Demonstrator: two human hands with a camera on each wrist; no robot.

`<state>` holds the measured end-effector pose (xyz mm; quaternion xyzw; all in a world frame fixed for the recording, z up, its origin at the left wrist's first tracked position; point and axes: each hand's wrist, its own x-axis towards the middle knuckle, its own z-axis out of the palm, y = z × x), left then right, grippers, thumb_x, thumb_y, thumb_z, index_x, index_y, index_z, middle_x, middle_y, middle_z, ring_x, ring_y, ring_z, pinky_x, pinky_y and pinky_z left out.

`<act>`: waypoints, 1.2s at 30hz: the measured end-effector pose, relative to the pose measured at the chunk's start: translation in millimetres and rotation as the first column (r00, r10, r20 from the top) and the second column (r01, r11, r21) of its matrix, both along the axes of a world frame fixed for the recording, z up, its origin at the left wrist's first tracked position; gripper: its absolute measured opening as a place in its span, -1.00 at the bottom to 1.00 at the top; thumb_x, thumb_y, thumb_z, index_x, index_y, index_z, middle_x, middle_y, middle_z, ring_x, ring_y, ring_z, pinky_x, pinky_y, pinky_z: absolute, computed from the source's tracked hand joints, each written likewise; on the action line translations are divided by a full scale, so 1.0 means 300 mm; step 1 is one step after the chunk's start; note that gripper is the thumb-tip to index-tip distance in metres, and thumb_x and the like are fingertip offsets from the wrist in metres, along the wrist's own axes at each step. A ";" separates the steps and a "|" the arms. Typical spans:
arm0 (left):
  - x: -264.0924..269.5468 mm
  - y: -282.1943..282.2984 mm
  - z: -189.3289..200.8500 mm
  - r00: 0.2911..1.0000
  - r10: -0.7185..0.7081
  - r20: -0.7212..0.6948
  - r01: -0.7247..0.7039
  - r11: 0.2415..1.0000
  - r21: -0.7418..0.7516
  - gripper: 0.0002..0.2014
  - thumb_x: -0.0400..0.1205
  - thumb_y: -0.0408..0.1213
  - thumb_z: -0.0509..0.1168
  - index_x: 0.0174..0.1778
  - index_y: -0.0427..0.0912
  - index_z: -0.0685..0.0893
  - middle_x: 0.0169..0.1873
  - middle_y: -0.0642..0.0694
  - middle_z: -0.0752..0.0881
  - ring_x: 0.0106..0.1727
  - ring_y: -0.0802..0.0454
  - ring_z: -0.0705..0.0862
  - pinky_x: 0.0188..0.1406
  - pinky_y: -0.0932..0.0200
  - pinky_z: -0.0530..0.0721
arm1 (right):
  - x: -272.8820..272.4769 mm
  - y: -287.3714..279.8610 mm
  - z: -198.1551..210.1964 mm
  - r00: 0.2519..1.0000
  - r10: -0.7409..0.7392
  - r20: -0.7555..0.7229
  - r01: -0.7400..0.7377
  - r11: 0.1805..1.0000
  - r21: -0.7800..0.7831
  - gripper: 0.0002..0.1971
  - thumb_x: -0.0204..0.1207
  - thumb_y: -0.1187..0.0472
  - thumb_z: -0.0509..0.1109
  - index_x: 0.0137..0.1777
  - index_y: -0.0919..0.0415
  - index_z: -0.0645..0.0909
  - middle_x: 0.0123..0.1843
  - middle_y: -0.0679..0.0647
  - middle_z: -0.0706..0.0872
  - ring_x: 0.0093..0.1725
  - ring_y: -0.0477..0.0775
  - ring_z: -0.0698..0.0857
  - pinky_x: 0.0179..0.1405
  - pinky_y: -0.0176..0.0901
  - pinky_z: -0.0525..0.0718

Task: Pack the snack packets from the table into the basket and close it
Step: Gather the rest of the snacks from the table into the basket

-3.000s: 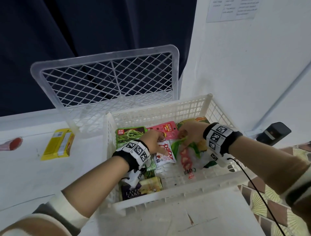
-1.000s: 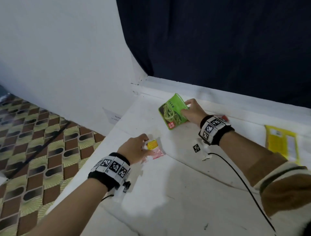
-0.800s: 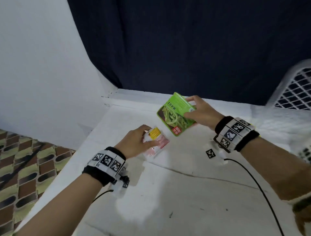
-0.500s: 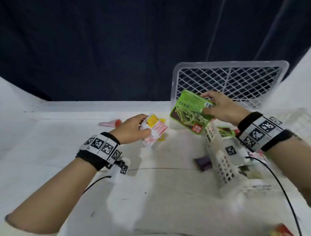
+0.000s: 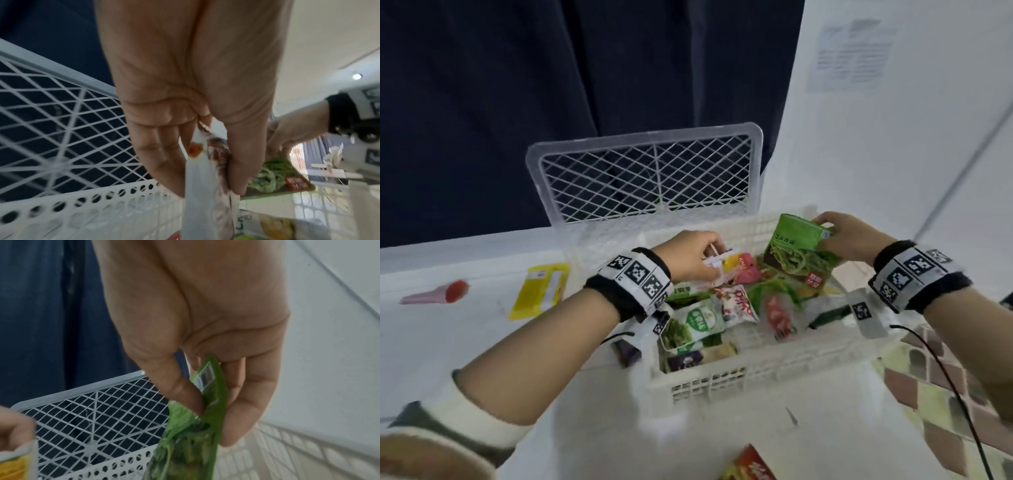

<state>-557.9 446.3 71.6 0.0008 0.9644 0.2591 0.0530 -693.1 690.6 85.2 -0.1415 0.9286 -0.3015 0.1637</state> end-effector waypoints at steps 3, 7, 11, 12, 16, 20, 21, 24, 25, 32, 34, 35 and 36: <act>-0.122 0.081 -0.013 0.998 -0.041 0.038 0.046 0.990 -0.132 -0.63 0.47 -0.25 0.45 0.18 -0.13 0.59 0.08 -0.06 0.65 -0.01 0.01 0.61 -0.09 0.18 0.58 | -0.077 0.040 -0.011 0.999 -0.010 0.030 0.008 0.999 0.041 -0.67 0.53 0.43 0.32 0.26 0.20 0.49 0.12 0.31 0.65 -0.14 0.24 0.70 -0.28 0.04 0.78; -0.258 0.157 -0.056 0.997 -0.062 0.045 0.072 0.967 -0.243 -0.75 0.45 -0.32 0.42 -0.06 -0.11 0.49 -0.04 -0.11 0.64 -0.07 -0.12 0.63 -0.12 0.04 0.64 | -0.176 0.068 -0.019 1.000 0.002 0.006 -0.002 0.999 0.048 -0.65 0.54 0.41 0.30 0.32 0.23 0.49 0.13 0.26 0.63 -0.21 0.16 0.68 -0.57 -0.18 0.68; -0.317 0.221 -0.170 0.976 -0.114 0.184 0.169 0.934 -0.315 -0.76 0.54 -0.42 0.34 0.11 -0.29 0.54 -0.01 -0.24 0.66 -0.05 -0.20 0.67 -0.19 0.06 0.66 | -0.249 0.075 -0.042 0.999 0.005 0.034 -0.006 1.000 0.009 -0.65 0.53 0.46 0.24 0.31 0.26 0.47 0.11 0.30 0.64 -0.17 0.23 0.70 -0.43 -0.07 0.73; -0.314 0.226 -0.206 0.962 -0.129 0.240 0.205 0.922 -0.328 -0.69 0.55 -0.43 0.34 0.20 -0.37 0.53 -0.03 -0.27 0.67 -0.09 -0.20 0.65 -0.27 0.06 0.59 | -0.261 0.075 -0.051 0.999 0.010 0.044 -0.011 1.000 0.004 -0.65 0.54 0.46 0.23 0.31 0.27 0.48 0.11 0.31 0.66 -0.15 0.25 0.71 -0.37 -0.04 0.74; -0.270 0.204 -0.307 0.922 -0.132 0.363 0.229 0.944 -0.238 -0.59 0.47 0.03 0.48 -0.16 -0.31 0.66 -0.31 -0.23 0.64 -0.30 -0.14 0.59 -0.37 0.09 0.47 | -0.281 0.054 -0.082 0.997 0.052 0.049 -0.054 0.998 0.032 -0.67 0.55 0.43 0.23 0.30 0.29 0.54 0.19 0.29 0.69 -0.06 0.28 0.74 -0.14 0.13 0.79; -0.219 0.140 -0.191 0.978 -0.038 0.204 0.053 0.996 -0.069 -0.66 0.54 0.04 0.39 0.02 -0.17 0.71 -0.14 0.01 0.72 -0.16 0.08 0.65 -0.18 0.27 0.56 | -0.275 -0.013 -0.095 0.992 0.112 0.053 -0.114 0.993 0.042 -0.70 0.57 0.42 0.23 0.27 0.34 0.57 0.18 0.29 0.69 -0.03 0.28 0.75 -0.03 0.15 0.79; -0.197 0.113 -0.132 0.994 -0.001 0.108 0.005 0.999 -0.034 -0.70 0.55 -0.01 0.40 0.05 -0.14 0.70 -0.13 0.06 0.70 -0.15 0.15 0.64 -0.18 0.31 0.56 | -0.271 -0.038 -0.098 0.989 0.140 0.053 -0.142 0.989 0.032 -0.69 0.57 0.41 0.24 0.29 0.34 0.56 0.16 0.27 0.70 -0.07 0.24 0.74 -0.09 0.08 0.79; -0.100 -0.009 0.007 0.990 0.130 -0.047 -0.127 0.991 0.050 -0.74 0.54 -0.06 0.42 0.06 -0.10 0.69 -0.09 0.10 0.69 -0.12 0.20 0.66 -0.17 0.41 0.58 | -0.244 -0.132 -0.108 0.973 0.221 0.068 -0.221 0.975 -0.009 -0.62 0.58 0.41 0.24 0.40 0.29 0.53 0.19 0.24 0.67 -0.13 0.11 0.70 -0.32 -0.21 0.68; -0.056 -0.062 0.029 0.982 0.179 -0.060 -0.175 0.983 0.060 -0.74 0.53 -0.07 0.44 0.05 -0.10 0.69 -0.08 0.10 0.69 -0.11 0.19 0.68 -0.16 0.41 0.60 | -0.227 -0.174 -0.111 0.964 0.256 0.070 -0.255 0.967 -0.018 -0.60 0.59 0.39 0.24 0.43 0.27 0.50 0.27 0.26 0.66 -0.05 0.13 0.70 -0.26 -0.24 0.67; 0.253 -0.306 -0.134 0.887 0.411 0.210 -0.451 0.871 0.198 -0.34 0.37 0.17 0.49 0.41 0.30 0.47 0.36 0.11 0.45 0.19 0.05 0.72 0.20 0.06 0.70 | -0.091 -0.493 -0.186 0.892 0.381 0.244 -0.365 0.925 -0.109 -0.55 0.59 0.31 0.38 0.48 0.17 0.47 0.35 0.23 0.61 0.23 0.29 0.67 0.18 0.06 0.70; 0.293 -0.289 -0.176 0.884 0.393 0.252 -0.464 0.799 0.383 -0.30 0.44 -0.01 0.50 0.49 0.28 0.39 0.36 0.02 0.46 0.04 0.05 0.80 0.09 0.09 0.77 | -0.065 -0.566 -0.218 0.879 0.370 0.303 -0.367 0.928 -0.067 -0.49 0.58 0.27 0.39 0.52 0.24 0.41 0.17 0.13 0.65 -0.01 0.12 0.69 -0.09 -0.16 0.73; 0.303 -0.281 -0.193 0.884 0.399 0.244 -0.468 0.754 0.461 -0.30 0.47 -0.10 0.49 0.51 0.26 0.38 0.36 -0.03 0.49 0.00 0.07 0.81 0.00 0.14 0.79 | -0.051 -0.596 -0.235 0.875 0.355 0.330 -0.357 0.932 -0.057 -0.50 0.58 0.27 0.40 0.50 0.31 0.40 0.10 0.16 0.67 -0.11 0.07 0.67 -0.20 -0.22 0.72; 0.307 -0.274 -0.206 0.883 0.409 0.230 -0.466 0.717 0.517 -0.31 0.49 -0.17 0.48 0.52 0.24 0.37 0.36 -0.05 0.50 -0.04 0.11 0.81 -0.10 0.22 0.79 | -0.044 -0.623 -0.260 0.878 0.328 0.350 -0.327 0.943 -0.063 -0.56 0.57 0.27 0.41 0.41 0.38 0.48 0.05 0.22 0.69 -0.17 0.06 0.66 -0.21 -0.18 0.72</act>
